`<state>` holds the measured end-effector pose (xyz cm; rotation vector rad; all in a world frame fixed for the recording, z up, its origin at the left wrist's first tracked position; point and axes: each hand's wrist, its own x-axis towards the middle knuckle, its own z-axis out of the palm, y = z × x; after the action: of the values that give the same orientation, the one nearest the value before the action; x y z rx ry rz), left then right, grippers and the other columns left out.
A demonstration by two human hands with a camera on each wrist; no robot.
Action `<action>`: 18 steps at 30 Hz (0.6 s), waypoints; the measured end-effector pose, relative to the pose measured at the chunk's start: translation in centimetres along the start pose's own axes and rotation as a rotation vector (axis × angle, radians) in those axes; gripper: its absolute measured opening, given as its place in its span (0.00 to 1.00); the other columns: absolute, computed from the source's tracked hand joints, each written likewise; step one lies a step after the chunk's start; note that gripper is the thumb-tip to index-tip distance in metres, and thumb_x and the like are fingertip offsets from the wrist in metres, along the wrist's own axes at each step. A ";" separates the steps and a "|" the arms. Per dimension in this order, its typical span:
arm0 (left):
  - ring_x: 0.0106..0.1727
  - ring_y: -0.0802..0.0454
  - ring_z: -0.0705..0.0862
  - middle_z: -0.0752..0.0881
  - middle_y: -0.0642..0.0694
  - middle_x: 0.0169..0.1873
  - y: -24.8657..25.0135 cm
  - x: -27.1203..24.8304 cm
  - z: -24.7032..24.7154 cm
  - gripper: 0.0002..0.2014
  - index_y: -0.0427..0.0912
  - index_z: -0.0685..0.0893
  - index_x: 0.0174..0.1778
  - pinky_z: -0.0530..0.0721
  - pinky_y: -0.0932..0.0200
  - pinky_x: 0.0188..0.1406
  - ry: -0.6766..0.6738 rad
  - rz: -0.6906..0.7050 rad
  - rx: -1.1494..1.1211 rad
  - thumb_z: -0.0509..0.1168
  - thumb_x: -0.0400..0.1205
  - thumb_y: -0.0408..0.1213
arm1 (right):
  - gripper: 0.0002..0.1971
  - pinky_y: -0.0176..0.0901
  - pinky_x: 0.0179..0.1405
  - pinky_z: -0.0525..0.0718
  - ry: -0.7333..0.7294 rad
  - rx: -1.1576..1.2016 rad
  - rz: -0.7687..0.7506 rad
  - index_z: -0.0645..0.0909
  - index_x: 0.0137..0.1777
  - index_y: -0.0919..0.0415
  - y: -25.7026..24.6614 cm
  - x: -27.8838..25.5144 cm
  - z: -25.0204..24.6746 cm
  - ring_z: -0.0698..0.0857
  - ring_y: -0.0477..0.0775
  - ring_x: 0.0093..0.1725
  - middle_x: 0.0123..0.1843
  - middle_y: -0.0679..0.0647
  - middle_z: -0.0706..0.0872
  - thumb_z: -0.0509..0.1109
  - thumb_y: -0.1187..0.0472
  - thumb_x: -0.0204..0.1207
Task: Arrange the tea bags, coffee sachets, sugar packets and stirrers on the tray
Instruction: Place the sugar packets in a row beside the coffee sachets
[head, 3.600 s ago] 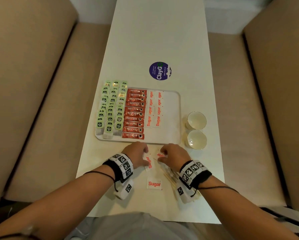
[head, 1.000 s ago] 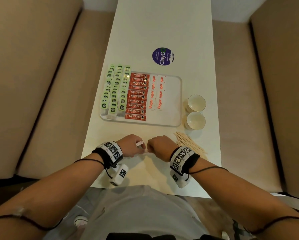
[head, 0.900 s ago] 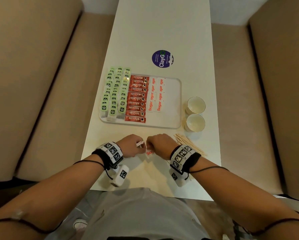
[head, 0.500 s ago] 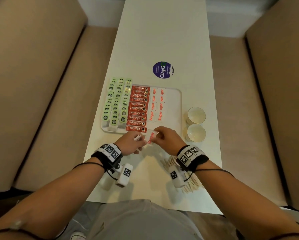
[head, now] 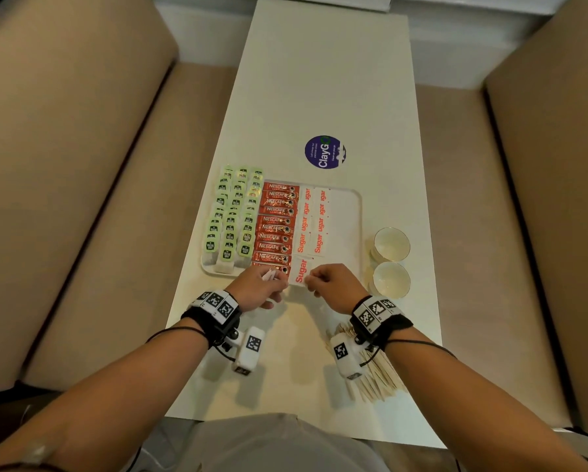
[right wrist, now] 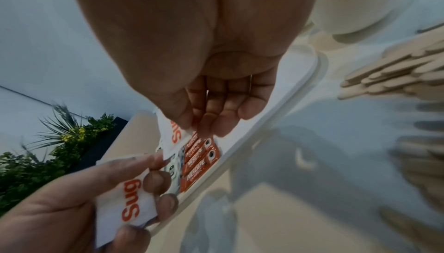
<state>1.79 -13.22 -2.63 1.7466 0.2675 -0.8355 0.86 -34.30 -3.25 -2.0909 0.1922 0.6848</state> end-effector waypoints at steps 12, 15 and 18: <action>0.53 0.38 0.90 0.90 0.34 0.57 0.0 1.3 -1.8 0.15 0.37 0.82 0.66 0.92 0.48 0.49 -0.027 -0.138 -0.371 0.61 0.85 0.23 | 0.14 0.40 0.31 0.85 0.074 -0.219 0.166 0.87 0.33 0.59 0.0 5.4 -0.2 0.91 0.50 0.39 0.53 0.51 0.93 0.70 0.58 0.80; 0.53 0.37 0.91 0.90 0.33 0.57 0.1 1.6 -2.1 0.15 0.35 0.81 0.67 0.93 0.50 0.44 -0.032 -0.145 -0.402 0.58 0.86 0.22 | 0.11 0.46 0.44 0.92 0.076 -0.215 0.194 0.87 0.35 0.57 -0.1 6.0 0.1 0.92 0.51 0.45 0.54 0.52 0.93 0.72 0.58 0.79; 0.50 0.39 0.91 0.90 0.34 0.57 0.2 1.7 -2.2 0.16 0.35 0.81 0.67 0.93 0.51 0.41 -0.039 -0.150 -0.422 0.56 0.87 0.21 | 0.08 0.49 0.48 0.93 0.094 -0.212 0.222 0.89 0.42 0.59 -0.2 6.4 0.3 0.91 0.52 0.46 0.53 0.52 0.93 0.73 0.56 0.78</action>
<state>4.04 -11.66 -3.31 1.3266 0.5147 -0.8490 6.15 -33.20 -6.63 -2.3296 0.4260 0.7666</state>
